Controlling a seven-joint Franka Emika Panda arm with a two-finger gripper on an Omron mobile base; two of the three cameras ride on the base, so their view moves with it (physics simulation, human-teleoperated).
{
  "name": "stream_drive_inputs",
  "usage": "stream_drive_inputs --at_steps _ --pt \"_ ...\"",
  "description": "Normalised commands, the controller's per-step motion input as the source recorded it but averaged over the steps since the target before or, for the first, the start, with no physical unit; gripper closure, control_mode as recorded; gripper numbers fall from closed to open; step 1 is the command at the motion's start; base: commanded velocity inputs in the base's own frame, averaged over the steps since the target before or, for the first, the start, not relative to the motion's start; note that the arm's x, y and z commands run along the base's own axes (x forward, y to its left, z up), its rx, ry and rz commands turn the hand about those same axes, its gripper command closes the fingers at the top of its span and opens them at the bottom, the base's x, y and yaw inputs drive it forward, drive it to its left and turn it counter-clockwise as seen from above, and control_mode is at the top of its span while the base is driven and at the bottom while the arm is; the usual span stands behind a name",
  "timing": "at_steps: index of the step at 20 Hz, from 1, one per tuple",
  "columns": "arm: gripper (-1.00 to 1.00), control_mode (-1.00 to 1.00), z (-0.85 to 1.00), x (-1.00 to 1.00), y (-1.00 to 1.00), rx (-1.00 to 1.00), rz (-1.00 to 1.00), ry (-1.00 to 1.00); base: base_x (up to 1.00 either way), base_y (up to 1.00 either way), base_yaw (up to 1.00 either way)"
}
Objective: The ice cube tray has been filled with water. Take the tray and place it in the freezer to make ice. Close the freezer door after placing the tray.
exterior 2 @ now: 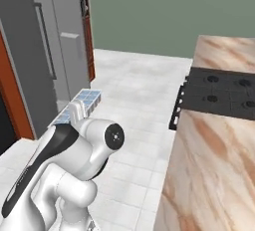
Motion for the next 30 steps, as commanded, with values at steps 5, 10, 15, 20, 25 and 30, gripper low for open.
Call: stream_drive_inputs --at_steps 5,10,15,20,25,30 --pt "1.00 1.00 0.00 0.00 0.00 0.00 0.00 0.00 1.00 -0.01 0.21" --pt "1.00 1.00 0.00 0.00 0.00 0.00 0.00 0.00 1.00 0.00 0.20" --pt "1.00 1.00 0.00 0.00 0.00 0.00 0.00 0.00 1.00 0.00 0.18" --pt "1.00 1.00 0.00 0.00 0.00 0.00 0.00 0.00 1.00 0.06 0.40" --pt "1.00 1.00 0.00 0.00 0.00 0.00 0.00 0.00 0.91 0.00 0.62" --pt "1.00 1.00 0.00 0.00 0.00 0.00 0.00 0.00 0.73 0.00 0.69"
